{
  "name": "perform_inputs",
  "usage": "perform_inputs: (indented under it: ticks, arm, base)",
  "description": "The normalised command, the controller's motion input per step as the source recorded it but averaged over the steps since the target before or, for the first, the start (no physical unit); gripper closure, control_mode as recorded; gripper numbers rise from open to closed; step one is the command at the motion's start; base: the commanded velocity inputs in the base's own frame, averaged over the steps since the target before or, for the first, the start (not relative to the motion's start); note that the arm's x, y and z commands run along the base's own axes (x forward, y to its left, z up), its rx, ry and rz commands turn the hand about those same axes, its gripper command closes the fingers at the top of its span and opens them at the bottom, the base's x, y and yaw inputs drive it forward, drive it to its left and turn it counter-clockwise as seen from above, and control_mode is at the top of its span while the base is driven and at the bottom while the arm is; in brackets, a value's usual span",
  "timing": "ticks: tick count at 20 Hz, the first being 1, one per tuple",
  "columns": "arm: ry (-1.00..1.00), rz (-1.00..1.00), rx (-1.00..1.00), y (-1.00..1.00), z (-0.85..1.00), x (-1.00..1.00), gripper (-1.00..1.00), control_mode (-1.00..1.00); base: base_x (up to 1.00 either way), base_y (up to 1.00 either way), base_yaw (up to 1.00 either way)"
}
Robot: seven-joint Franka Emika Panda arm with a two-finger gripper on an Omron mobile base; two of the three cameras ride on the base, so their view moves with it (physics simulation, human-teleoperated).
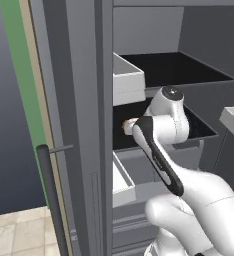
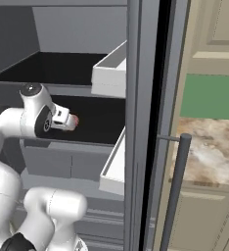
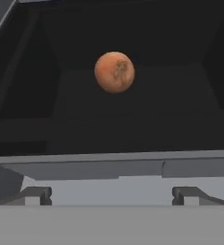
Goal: Grab the onion and garlic from the fridge, place them in the blender, close the lid, and turn on the blender to create a marinade.
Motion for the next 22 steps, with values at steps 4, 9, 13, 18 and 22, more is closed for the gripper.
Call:
perform_inputs:
  ticks: [4,9,13,18,22]
  arm:
    - [0.0,0.0,-0.01,0.11,-0.19,0.71,-1.0,-1.0]
    - [0.0,0.0,-0.01,0.0,-0.41,0.61,-1.0,-1.0]
    - [0.0,0.0,-0.01,0.0,-0.58,0.46,-1.0,-1.0]
    - [-0.04,0.0,-0.03,0.0,-0.31,0.56,-1.0,-1.0]
    - [-0.04,0.0,-0.01,0.0,-0.11,0.57,-1.0,-1.0]
  base:
    - [0.0,0.0,0.0]
    - [0.0,0.0,0.0]
    - [0.0,0.0,0.0]
    - [0.0,0.0,0.0]
    - [0.0,0.0,0.0]
